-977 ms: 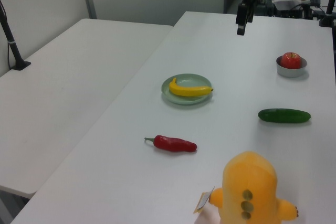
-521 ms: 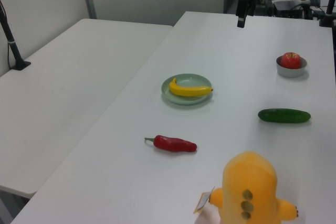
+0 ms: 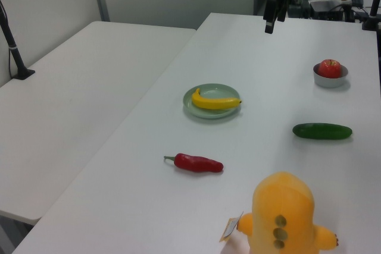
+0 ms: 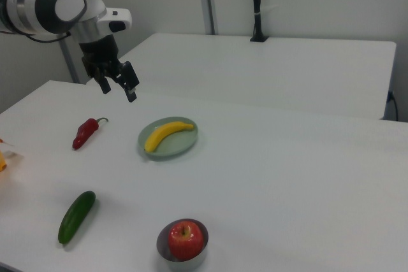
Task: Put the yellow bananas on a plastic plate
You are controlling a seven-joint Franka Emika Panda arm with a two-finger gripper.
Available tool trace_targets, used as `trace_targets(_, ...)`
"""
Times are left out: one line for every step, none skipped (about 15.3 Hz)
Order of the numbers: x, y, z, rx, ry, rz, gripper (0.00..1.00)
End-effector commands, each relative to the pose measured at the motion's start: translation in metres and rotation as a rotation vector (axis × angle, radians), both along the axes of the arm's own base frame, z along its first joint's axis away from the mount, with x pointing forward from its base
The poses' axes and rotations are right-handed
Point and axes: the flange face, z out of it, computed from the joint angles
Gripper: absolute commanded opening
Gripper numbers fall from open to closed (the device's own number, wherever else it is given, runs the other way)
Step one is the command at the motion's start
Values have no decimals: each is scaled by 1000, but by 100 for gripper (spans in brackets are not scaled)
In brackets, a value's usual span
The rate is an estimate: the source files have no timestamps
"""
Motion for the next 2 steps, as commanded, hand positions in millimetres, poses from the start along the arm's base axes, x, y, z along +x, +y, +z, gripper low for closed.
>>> trace_targets(2, -7, -4, 37, -21, -29, 100)
trace_targets(4, -7, -3, 47, -37, -31, 100)
